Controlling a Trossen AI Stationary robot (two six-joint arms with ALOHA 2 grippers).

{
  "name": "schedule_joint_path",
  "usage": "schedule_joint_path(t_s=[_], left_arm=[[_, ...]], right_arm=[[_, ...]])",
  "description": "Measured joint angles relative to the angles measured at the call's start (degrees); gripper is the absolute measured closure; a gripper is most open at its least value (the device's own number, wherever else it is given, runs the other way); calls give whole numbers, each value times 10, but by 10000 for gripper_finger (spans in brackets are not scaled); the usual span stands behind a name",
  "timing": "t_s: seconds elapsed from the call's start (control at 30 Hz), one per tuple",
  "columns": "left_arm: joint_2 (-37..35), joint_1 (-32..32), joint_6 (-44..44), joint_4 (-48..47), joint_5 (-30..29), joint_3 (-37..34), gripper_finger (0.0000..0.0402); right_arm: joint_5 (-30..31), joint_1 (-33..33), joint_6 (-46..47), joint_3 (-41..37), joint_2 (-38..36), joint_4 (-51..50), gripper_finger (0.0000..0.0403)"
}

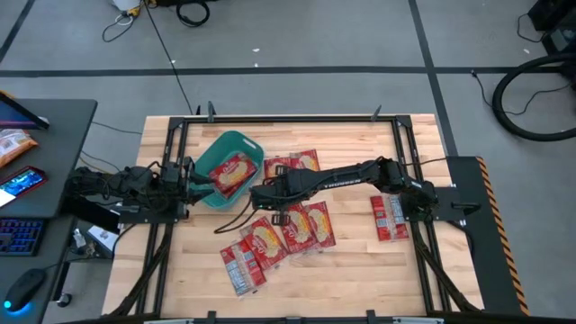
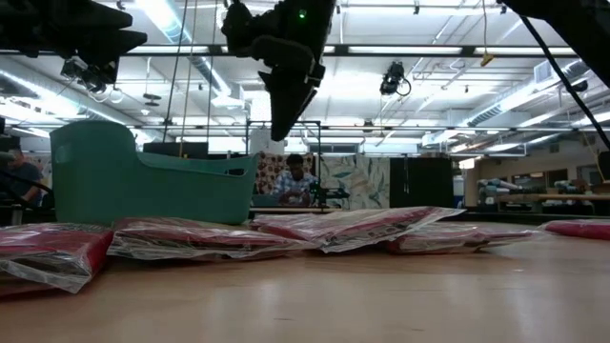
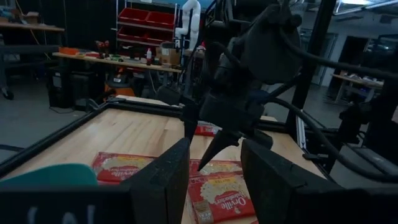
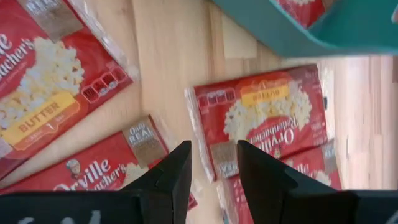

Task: Sort popcorn bags into baskets
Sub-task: Put the red popcorn bag into the green bin

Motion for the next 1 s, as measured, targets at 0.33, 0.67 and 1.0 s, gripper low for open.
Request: schedule_joint_path(t_s=[0.33,0.67,1.0], left_arm=[[0,0,-4,-12,0,0,251],[0,0,-3,-10,0,0,251],[0,1,-3,-9,0,0,251]], right_arm=[[-3,1,55,-68,-3,-31,268],[-47,9,180,-300,-139,133,268],[-178,-7,314,-441,-191,247,226]])
